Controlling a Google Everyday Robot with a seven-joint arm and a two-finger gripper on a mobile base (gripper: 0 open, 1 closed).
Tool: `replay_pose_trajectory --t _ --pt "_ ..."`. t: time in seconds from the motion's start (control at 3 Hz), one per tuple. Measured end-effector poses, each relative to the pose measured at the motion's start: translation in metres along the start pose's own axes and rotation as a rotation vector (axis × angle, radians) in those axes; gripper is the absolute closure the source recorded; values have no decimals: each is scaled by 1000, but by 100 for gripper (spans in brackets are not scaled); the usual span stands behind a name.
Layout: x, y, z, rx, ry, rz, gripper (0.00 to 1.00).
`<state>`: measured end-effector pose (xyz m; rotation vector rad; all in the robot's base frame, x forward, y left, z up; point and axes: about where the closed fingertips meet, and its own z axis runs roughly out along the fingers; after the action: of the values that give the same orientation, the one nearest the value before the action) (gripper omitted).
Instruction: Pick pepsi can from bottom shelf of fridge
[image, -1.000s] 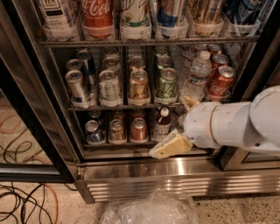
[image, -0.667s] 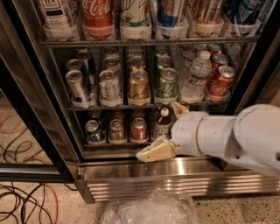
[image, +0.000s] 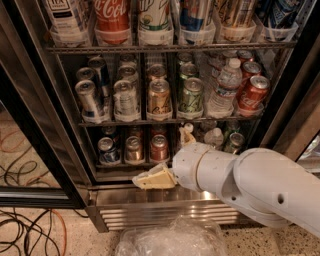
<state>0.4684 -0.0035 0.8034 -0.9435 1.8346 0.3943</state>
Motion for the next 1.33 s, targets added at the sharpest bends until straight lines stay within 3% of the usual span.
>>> replay_pose_trajectory --t 0.33,0.67,1.33 --pt "0 0 0 0 0 0 0" --pt "-1 -2 5 34 -26 -24 0" --pt "26 1 40 123 -140 -79 0"
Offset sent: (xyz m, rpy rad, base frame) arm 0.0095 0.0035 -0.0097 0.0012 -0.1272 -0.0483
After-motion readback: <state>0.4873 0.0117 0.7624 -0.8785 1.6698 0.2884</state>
